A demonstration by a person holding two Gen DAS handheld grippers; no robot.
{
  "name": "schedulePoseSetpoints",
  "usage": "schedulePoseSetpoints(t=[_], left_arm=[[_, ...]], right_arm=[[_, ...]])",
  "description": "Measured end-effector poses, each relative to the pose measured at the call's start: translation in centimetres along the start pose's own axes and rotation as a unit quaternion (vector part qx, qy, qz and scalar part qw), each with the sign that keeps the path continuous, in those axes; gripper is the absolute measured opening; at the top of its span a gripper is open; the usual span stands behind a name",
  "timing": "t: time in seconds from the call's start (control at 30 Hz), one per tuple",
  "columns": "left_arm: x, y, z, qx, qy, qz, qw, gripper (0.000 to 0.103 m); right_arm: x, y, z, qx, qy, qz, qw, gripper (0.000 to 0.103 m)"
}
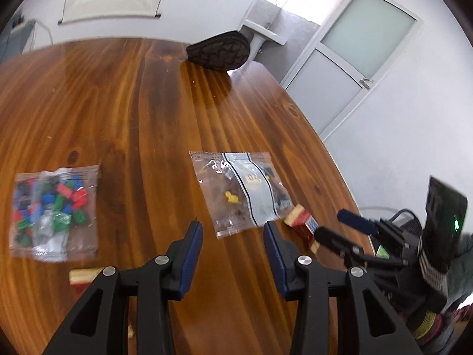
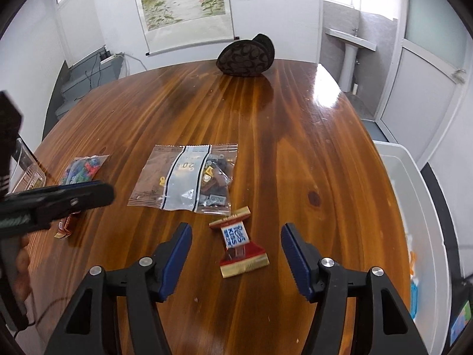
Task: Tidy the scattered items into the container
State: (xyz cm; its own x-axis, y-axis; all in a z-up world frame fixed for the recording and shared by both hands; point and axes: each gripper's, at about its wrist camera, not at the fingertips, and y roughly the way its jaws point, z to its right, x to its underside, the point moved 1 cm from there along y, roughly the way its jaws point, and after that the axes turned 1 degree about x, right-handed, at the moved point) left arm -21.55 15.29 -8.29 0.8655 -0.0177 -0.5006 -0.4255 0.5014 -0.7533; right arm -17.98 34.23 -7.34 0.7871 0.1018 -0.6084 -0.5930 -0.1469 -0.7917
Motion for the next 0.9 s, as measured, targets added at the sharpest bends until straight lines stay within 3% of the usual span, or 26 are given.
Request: schedulePoseSetpoints(t=[0.23,0.6,0.87,0.9], left_arm=[[-1.5,2.8,-1.0,-0.001,-0.014,-0.02,0.9997,0.043],[-2.1,4.6,-0.7,0.005,-0.021,-0.021,0.9996,0.041],[-1.4,4.5,0.3,-0.014,0.008,-0.021,0.9997,0.018],[-1.2,4.3,0.4,-0.016,0.012,-0.021,0.9996,0.01]], right_arm=[[-0.6,1.6,0.3,-0.005,-0.009,-0.009,1.0,0.064],[-1.3,3.4,-0.3,-0.018,-0.016,-0.021,1.0,0.064],[-1.3,4.1,-1.0,-0.027,-0.016,-0.034,0.999,0.064],[-1.1,4.1,-1.1,-0.031,-0.015,-0.037,0.999,0.064]])
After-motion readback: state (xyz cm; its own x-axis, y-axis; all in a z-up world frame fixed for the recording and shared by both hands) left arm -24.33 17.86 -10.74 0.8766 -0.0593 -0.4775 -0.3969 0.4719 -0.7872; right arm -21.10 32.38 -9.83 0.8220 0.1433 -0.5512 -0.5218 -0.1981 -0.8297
